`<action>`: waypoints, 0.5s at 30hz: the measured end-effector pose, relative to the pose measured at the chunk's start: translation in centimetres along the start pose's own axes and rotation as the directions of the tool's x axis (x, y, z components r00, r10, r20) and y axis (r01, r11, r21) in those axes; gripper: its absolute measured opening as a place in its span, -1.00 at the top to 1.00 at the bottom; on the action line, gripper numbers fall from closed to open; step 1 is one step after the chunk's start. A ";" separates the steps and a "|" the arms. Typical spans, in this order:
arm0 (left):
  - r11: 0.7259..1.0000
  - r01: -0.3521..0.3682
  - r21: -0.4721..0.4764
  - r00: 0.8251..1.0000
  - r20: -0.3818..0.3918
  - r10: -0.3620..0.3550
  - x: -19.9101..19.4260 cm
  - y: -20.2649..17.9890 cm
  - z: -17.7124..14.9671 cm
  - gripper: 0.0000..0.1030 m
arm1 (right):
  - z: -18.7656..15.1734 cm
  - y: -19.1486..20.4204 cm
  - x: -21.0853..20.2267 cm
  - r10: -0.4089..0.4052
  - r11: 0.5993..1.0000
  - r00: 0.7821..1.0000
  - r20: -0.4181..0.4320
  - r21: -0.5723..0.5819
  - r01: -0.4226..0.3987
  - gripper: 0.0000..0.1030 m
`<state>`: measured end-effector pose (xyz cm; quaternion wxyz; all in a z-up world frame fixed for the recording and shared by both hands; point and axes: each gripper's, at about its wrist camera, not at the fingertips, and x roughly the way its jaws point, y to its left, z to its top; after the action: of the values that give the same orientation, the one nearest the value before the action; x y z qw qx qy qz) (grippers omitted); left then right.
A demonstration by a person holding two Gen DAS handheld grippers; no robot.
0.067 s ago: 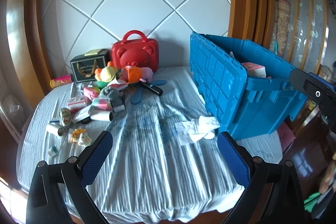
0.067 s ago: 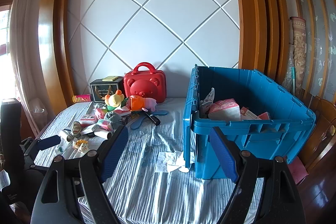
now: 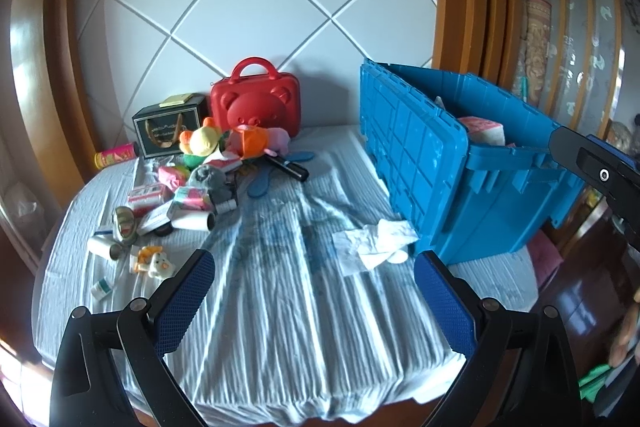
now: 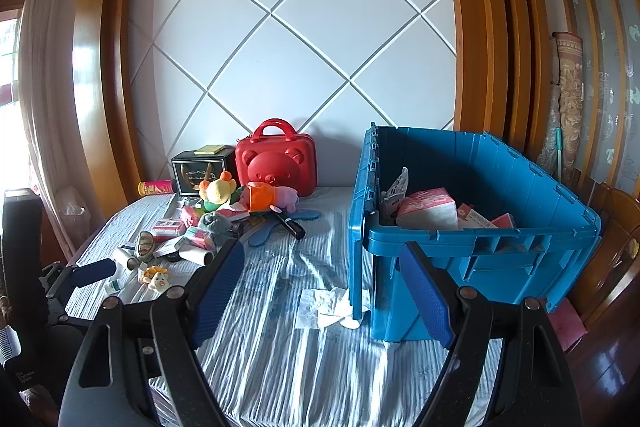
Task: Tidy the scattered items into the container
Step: 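Move both tools toward the scattered items on the bed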
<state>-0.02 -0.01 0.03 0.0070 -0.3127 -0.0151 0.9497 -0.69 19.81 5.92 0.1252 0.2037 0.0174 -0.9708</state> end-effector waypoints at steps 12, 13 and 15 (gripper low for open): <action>1.000 -0.006 0.014 1.000 0.001 0.006 -0.1 0.1 -0.1 -0.96 | -0.2 -0.2 -0.1 0.010 1.000 1.000 0.012 0.012 -0.010 -0.55; 1.000 -0.008 0.014 1.000 0.001 0.008 0.0 0.1 -0.1 -0.96 | -0.2 -0.2 0.0 0.011 1.000 1.000 0.012 0.011 -0.011 -0.55; 1.000 -0.017 0.015 1.000 0.004 0.017 -0.1 0.0 -0.2 -0.96 | -0.3 -0.2 0.0 0.015 1.000 1.000 0.011 0.010 -0.015 -0.55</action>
<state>0.16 -0.01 -0.09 0.0012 -0.3109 -0.0051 0.9504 -0.59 20.05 5.62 0.1313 0.1990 0.0102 -0.9711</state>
